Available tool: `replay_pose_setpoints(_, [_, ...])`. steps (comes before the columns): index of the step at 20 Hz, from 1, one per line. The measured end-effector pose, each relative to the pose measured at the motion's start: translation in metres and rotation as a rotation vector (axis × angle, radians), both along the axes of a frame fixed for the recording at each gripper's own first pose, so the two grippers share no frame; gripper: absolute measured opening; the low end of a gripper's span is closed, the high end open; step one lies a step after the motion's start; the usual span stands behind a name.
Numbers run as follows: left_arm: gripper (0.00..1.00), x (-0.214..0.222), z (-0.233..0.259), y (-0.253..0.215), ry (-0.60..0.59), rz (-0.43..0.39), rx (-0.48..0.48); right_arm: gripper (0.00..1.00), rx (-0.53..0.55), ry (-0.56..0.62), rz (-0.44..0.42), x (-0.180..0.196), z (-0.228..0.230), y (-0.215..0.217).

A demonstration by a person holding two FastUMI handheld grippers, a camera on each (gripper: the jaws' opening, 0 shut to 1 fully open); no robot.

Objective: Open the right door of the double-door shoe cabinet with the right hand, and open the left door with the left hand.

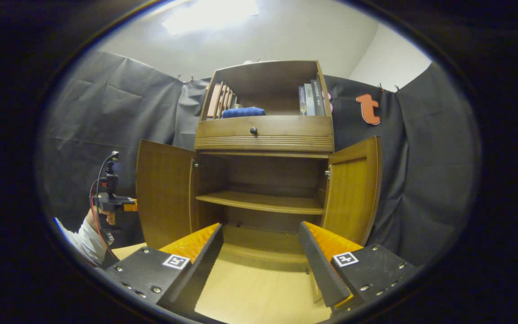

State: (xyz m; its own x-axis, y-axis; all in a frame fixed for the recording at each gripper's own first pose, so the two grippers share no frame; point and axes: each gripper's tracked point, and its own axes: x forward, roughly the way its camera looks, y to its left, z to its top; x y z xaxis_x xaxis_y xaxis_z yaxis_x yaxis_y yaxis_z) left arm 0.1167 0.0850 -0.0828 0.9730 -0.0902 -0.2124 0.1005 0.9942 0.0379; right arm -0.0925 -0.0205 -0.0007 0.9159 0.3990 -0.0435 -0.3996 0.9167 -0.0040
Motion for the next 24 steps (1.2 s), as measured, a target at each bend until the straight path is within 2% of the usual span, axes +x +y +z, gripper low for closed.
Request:
replay_pose_setpoints(2, [0.02, 0.001, 0.001, 0.008, -0.003, -0.031, -0.014, 1.00, -0.007, 0.009, 0.002, 0.006, -0.006, 0.006])
replay_pose_setpoints(3, [0.02, 0.002, 0.000, 0.010, -0.001, -0.048, -0.024, 0.97, -0.009, 0.015, 0.003, 0.008, -0.010, 0.009])
replay_pose_setpoints(4, [0.02, 0.002, 0.000, 0.012, 0.000, -0.058, -0.025, 1.00, -0.010, 0.018, 0.006, 0.009, -0.011, 0.012])
replay_pose_setpoints(5, [0.02, 0.003, 0.001, 0.013, -0.002, -0.069, -0.026, 0.96, -0.011, 0.019, 0.011, 0.011, -0.012, 0.017])
replay_pose_setpoints(10, [0.02, 0.003, -0.001, 0.010, 0.000, -0.085, -0.026, 1.00, -0.014, 0.016, 0.009, 0.016, -0.015, 0.024])
replay_pose_setpoints(14, [0.05, -0.001, 0.001, 0.004, -0.018, -0.080, -0.022, 0.96, -0.006, 0.014, 0.016, 0.016, -0.017, 0.030])
replay_pose_setpoints(16, [0.07, -0.002, 0.000, 0.002, -0.019, -0.072, -0.009, 1.00, -0.007, 0.013, 0.014, 0.014, -0.020, 0.029])
replay_pose_setpoints(17, [0.07, -0.002, -0.001, 0.001, -0.016, -0.071, -0.011, 0.96, -0.005, 0.014, 0.012, 0.015, -0.021, 0.029])
replay_pose_setpoints(18, [0.08, -0.002, 0.000, 0.001, -0.016, -0.069, -0.010, 1.00, -0.003, 0.016, 0.008, 0.015, -0.023, 0.027])
replay_pose_setpoints(19, [0.08, -0.002, 0.000, 0.001, -0.017, -0.068, -0.010, 0.96, 0.000, 0.017, 0.004, 0.015, -0.023, 0.026])
replay_pose_setpoints(20, [0.08, -0.002, 0.001, 0.001, -0.017, -0.064, -0.009, 1.00, 0.000, 0.019, 0.000, 0.015, -0.022, 0.026])
replay_pose_setpoints(24, [0.09, -0.003, -0.001, 0.001, -0.015, -0.036, -0.007, 1.00, -0.015, -0.002, -0.006, 0.007, -0.014, 0.019])
